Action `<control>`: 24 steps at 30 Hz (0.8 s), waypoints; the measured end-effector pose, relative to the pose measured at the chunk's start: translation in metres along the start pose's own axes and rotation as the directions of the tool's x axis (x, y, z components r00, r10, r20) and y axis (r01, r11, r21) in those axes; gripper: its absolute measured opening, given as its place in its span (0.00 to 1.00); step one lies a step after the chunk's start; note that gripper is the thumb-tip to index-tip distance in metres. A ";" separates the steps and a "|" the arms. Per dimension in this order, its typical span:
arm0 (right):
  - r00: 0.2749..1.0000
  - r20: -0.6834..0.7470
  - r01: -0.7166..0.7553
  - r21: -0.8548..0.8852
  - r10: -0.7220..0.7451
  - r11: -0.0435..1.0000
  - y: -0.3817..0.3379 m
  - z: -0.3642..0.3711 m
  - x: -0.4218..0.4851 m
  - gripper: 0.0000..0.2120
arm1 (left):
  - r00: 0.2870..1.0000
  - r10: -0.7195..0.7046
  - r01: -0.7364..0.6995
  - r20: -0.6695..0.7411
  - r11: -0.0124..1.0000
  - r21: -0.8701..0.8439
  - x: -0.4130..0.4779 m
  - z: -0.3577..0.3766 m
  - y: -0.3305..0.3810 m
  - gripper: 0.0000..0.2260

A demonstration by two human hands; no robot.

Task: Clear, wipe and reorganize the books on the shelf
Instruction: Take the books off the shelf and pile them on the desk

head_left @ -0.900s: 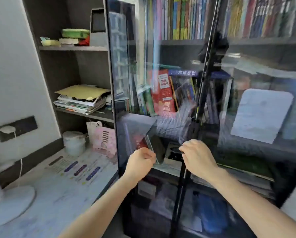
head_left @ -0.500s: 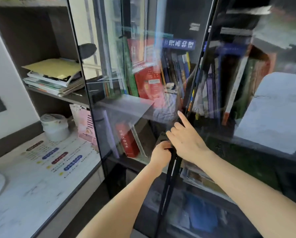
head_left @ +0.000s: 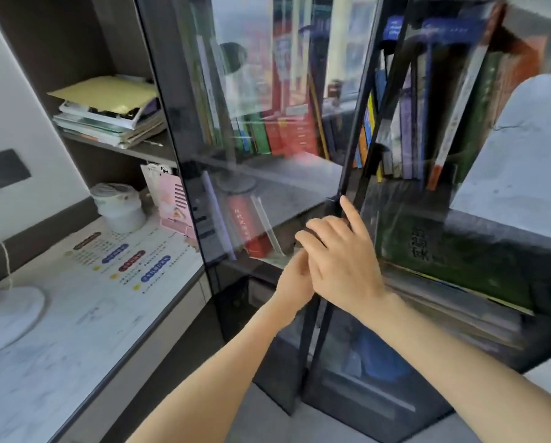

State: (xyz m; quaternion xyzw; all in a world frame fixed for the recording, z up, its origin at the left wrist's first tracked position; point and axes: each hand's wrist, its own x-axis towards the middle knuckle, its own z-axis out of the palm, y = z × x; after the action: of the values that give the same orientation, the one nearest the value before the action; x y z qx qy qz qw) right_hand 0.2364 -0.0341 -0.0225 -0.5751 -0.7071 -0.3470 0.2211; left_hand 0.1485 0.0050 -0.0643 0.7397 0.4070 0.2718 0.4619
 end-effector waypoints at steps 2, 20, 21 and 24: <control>0.981 -0.121 -0.134 0.160 0.155 0.978 -0.020 -0.017 -0.008 0.08 | 0.998 -0.054 0.056 0.021 0.992 -0.112 -0.029 -0.018 -0.012 0.15; 0.997 0.057 -0.074 0.700 0.048 0.710 -0.255 -0.015 0.068 0.04 | 0.838 -0.177 0.234 -0.516 0.971 0.046 -0.176 -0.214 -0.122 0.23; 0.998 0.050 -0.058 0.682 0.032 0.729 -0.260 -0.012 0.066 0.03 | 0.808 -0.194 0.242 -0.556 0.970 0.013 -0.175 -0.219 -0.127 0.23; 0.997 0.068 -0.012 0.636 -0.041 0.772 -0.263 -0.001 0.058 0.05 | 0.731 -0.294 0.254 -0.616 0.955 -0.154 -0.174 -0.240 -0.133 0.21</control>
State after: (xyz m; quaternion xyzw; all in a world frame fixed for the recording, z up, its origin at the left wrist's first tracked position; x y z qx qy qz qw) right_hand -0.0318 -0.0221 -0.0431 -0.4744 -0.7951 -0.0668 0.3719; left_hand -0.1756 -0.0009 -0.0869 0.5226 0.6345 0.4455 0.3547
